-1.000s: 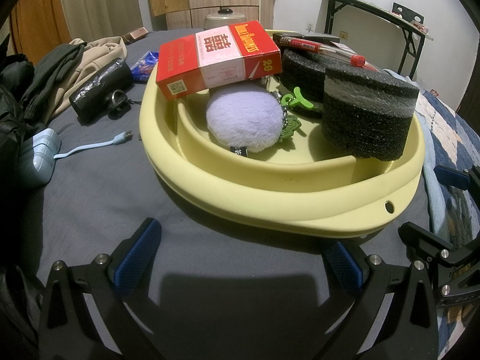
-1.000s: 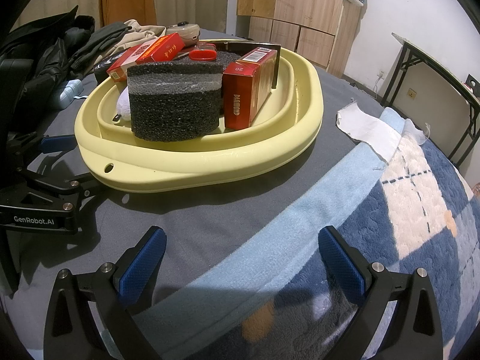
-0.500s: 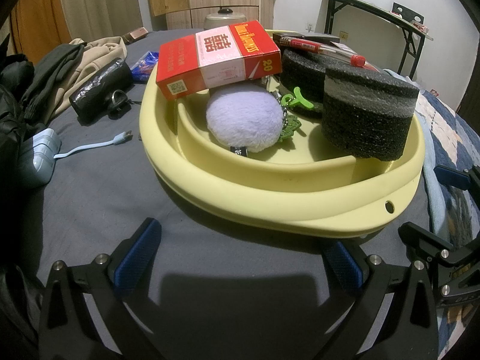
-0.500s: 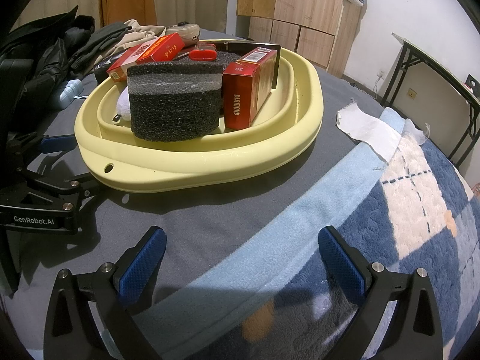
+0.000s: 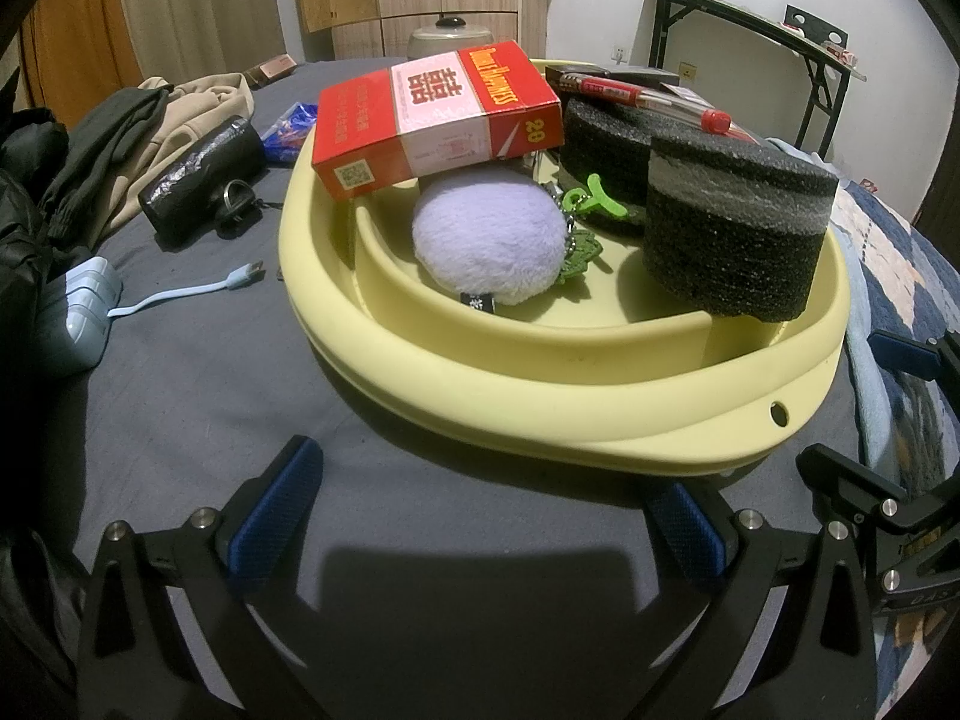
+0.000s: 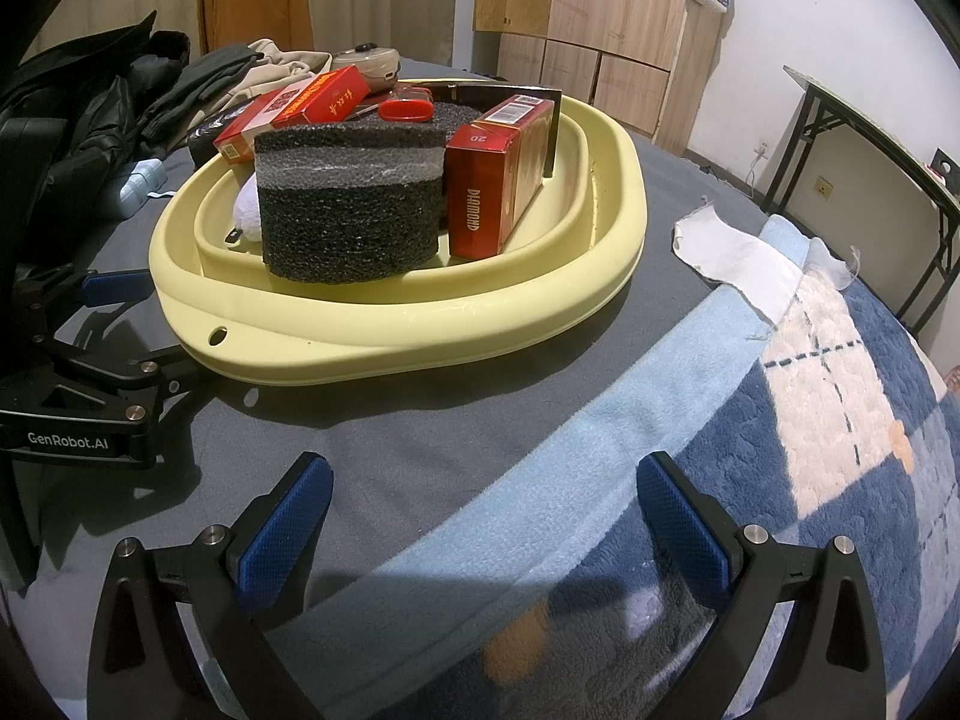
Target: Organize rigid objects
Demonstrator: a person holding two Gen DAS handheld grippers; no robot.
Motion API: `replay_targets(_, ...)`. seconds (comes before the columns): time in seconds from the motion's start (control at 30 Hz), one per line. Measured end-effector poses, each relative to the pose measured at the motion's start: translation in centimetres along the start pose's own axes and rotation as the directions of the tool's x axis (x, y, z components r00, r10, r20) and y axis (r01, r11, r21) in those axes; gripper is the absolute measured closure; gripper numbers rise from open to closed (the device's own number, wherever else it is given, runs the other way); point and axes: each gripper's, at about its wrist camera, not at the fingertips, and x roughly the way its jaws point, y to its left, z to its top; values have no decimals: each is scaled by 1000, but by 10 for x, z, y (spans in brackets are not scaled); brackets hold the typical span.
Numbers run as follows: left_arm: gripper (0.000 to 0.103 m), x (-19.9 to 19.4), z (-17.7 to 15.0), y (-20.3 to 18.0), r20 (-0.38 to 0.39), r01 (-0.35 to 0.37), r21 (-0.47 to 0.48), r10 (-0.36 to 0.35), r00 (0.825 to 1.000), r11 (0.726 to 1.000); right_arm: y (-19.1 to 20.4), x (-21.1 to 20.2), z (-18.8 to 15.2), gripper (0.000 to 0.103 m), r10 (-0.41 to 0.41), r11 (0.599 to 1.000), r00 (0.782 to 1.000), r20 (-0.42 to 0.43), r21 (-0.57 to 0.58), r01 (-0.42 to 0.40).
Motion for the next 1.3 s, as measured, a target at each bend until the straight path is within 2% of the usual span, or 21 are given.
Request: replay_targets(1.3, 0, 0, 0, 0, 0, 0, 0, 0, 1000, 1000, 0, 0, 0, 0, 0, 1000, 1000, 0, 0, 0)
